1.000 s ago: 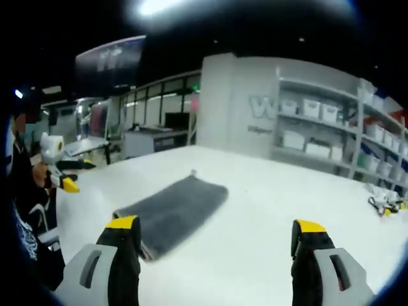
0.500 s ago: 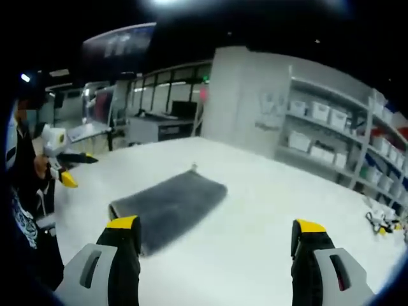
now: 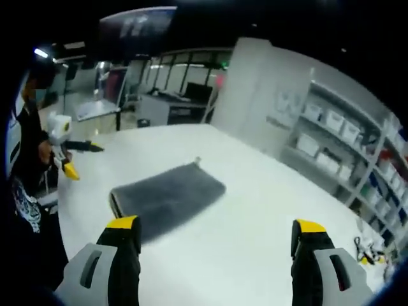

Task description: Open the folded towel by lifting each exposed corner and separating the folded layers until the towel lies flat within the target outline without major curled edges

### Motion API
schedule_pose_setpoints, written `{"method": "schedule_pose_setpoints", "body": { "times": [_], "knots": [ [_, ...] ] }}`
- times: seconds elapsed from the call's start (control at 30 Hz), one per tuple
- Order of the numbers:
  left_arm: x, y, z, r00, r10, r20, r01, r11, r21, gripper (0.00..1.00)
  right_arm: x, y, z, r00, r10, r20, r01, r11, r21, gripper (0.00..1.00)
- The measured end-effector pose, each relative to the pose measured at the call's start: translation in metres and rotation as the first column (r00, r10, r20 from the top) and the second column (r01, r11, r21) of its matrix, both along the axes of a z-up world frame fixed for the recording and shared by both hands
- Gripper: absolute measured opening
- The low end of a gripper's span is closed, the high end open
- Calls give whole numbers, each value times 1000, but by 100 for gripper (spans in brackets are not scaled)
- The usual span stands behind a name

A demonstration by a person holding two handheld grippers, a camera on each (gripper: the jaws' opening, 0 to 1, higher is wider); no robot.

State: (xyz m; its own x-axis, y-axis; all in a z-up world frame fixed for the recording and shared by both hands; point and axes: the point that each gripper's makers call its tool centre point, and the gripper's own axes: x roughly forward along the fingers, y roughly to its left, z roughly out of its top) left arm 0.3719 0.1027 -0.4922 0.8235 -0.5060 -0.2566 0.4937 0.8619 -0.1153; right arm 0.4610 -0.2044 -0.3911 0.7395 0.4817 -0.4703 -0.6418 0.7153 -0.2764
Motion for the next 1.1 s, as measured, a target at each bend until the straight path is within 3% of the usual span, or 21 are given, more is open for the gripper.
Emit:
{"method": "schedule_pose_setpoints", "body": {
  "times": [0.3, 0.4, 0.57, 0.83, 1.0, 1.1],
  "knots": [
    [-10, -17, -2, 999, -37, -18, 36, 999, -39, 95, 15, 9, 26, 998, 53, 20, -51, 995, -83, 100],
    [-10, -21, 4, 998, -48, -38, 42, 990, -134, 95, 15, 16, 33, 997, 72, 11, -70, 994, -80, 100],
    [-10, -22, 9, 997, -55, -54, 42, 977, -210, 92, 14, 30, 49, 993, 116, 20, -114, 988, -101, 100],
    [-13, -29, 9, 995, -80, -57, 66, 972, -223, 92, 26, 37, 68, 989, 147, 34, -139, 977, -160, 100],
    [-11, -28, 1, 994, -88, -70, 74, 979, -189, 87, 37, 39, 77, 987, 155, 27, -147, 971, -190, 100],
    [-8, -26, 3, 994, -83, -72, 66, 975, -210, 82, 41, 45, 84, 985, 169, 22, -162, 968, -190, 100]
  ]
}}
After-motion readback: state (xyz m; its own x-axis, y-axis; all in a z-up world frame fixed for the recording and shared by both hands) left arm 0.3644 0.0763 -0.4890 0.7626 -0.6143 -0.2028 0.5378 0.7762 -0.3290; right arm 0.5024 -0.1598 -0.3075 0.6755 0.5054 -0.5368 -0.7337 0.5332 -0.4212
